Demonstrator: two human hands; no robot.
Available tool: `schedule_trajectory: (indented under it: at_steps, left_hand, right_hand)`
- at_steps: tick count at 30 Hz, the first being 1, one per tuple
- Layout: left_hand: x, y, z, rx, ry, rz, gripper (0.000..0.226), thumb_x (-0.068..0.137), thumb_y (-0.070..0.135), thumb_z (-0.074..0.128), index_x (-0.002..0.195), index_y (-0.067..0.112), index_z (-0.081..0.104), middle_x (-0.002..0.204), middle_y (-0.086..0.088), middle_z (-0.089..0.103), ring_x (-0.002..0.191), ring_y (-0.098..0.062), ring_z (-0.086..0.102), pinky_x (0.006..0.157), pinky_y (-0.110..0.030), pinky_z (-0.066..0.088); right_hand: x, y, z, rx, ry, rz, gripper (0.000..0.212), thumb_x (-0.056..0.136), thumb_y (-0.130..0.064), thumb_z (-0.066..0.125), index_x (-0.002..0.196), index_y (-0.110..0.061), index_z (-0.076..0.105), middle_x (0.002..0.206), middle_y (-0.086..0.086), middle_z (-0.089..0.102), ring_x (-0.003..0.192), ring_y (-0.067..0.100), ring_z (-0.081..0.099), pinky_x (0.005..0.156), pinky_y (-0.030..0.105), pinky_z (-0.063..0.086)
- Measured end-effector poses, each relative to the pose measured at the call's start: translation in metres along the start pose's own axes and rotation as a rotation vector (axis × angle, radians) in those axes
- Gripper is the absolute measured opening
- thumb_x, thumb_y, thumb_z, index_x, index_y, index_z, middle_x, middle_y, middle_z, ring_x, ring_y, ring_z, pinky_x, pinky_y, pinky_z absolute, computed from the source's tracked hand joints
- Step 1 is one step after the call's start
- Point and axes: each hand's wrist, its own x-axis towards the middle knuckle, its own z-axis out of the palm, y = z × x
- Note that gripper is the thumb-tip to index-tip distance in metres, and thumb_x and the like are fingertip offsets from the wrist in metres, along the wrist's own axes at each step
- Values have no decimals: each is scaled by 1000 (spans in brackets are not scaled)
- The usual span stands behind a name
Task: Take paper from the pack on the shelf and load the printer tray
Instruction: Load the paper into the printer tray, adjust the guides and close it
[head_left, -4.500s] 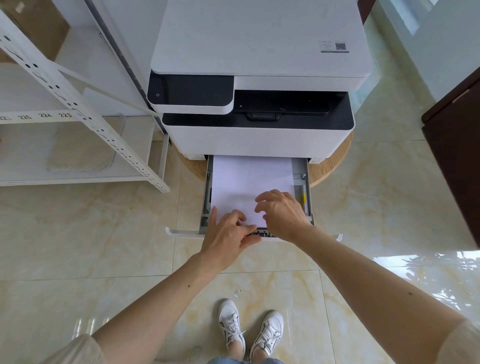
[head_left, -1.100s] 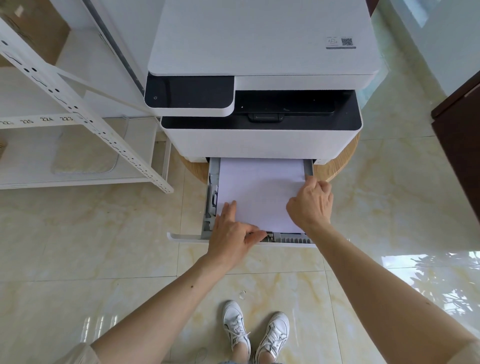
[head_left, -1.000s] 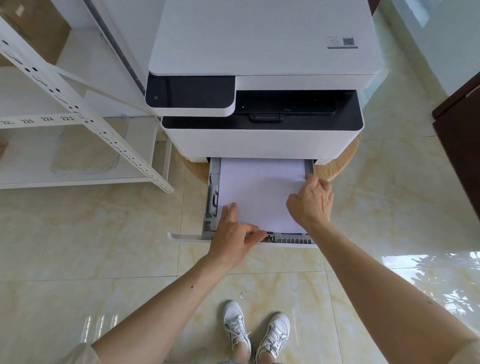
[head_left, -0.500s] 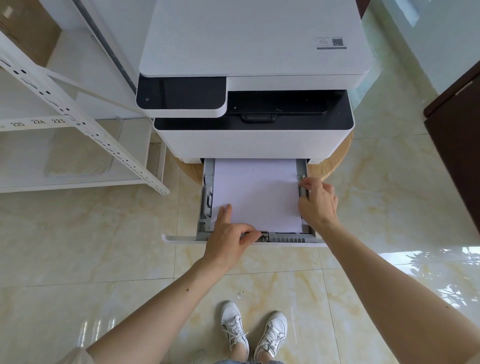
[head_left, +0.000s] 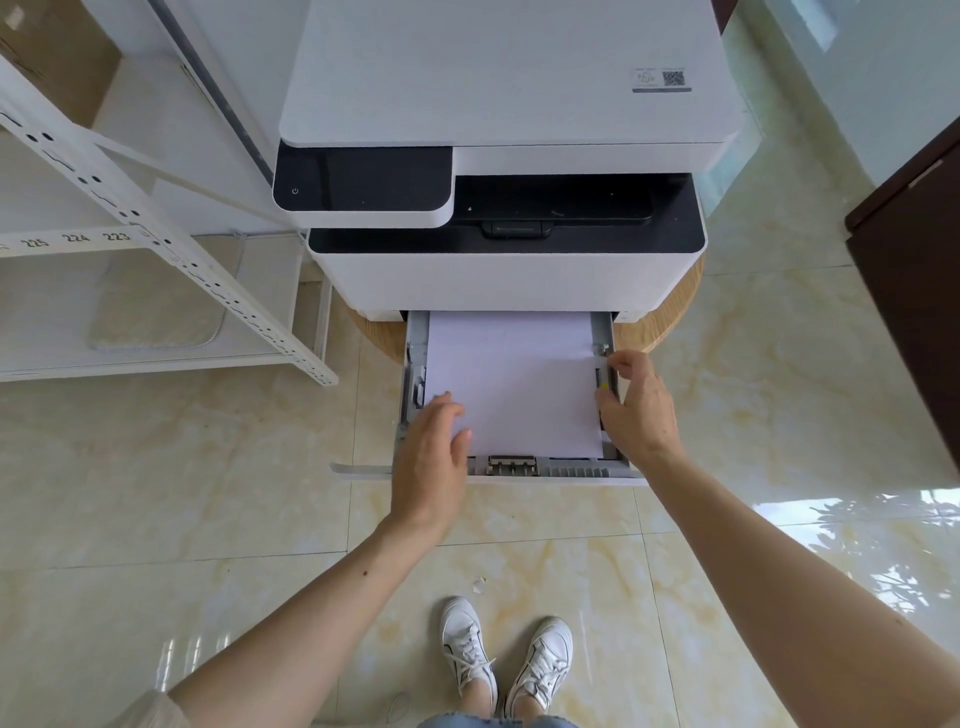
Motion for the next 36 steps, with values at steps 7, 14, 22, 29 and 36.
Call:
schedule_trajectory:
  at_steps: [7, 14, 22, 29, 36]
  left_hand:
    - [31, -13, -19, -25, 218, -281, 23, 89, -5, 54, 108, 3, 63, 98, -10, 65, 89, -22, 59, 80, -29, 46]
    - [31, -16, -17, 26, 197, -220, 30, 80, -12, 43, 62, 11, 38, 53, 4, 24, 54, -15, 18, 48, -12, 19]
    - [33, -31, -18, -157, 147, -230, 27, 83, -4, 61, 69, 17, 53, 73, 7, 46, 72, -14, 39, 76, -24, 39]
    - [33, -27, -24, -137, 119, -206, 28, 86, 1, 65, 70, 20, 51, 74, 4, 49, 73, -14, 43, 76, -25, 37]
    - [33, -21, -23, -165, 100, -224, 27, 87, 3, 67, 114, 1, 69, 111, -9, 72, 99, -17, 68, 91, -21, 43]
  right_hand:
    - [-13, 14, 3, -51, 58, 78, 23, 89, -20, 64, 106, -8, 72, 117, 11, 62, 105, 25, 58, 85, 27, 41]
    - [-19, 14, 6, 121, 36, 251, 25, 88, -19, 56, 72, -5, 68, 56, 10, 50, 58, 22, 40, 46, 24, 25]
    - [-17, 15, 9, 130, 33, 217, 24, 85, -16, 55, 73, 1, 66, 66, 24, 55, 59, 21, 37, 50, 26, 27]
    - [-18, 17, 11, 111, 29, 225, 24, 84, -16, 54, 73, 3, 64, 61, 12, 45, 62, 21, 38, 50, 26, 23]
    - [-18, 18, 15, 100, 22, 136, 27, 84, -12, 54, 66, 8, 56, 66, 13, 46, 59, 21, 36, 55, 31, 26]
